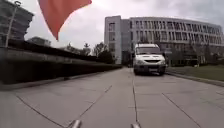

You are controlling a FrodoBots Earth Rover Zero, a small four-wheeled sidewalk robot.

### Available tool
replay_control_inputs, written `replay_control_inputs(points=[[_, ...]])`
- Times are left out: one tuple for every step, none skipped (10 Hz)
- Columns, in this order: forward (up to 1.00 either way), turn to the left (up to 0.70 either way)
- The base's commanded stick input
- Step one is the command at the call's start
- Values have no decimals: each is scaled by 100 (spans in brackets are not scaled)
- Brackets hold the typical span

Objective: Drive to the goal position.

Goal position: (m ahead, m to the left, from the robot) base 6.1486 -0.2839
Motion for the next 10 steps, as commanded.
replay_control_inputs(points=[[85, 0], [85, 0], [85, 0], [85, 0], [85, 0], [85, 0], [85, 0], [85, 0], [85, 0], [85, 0]])
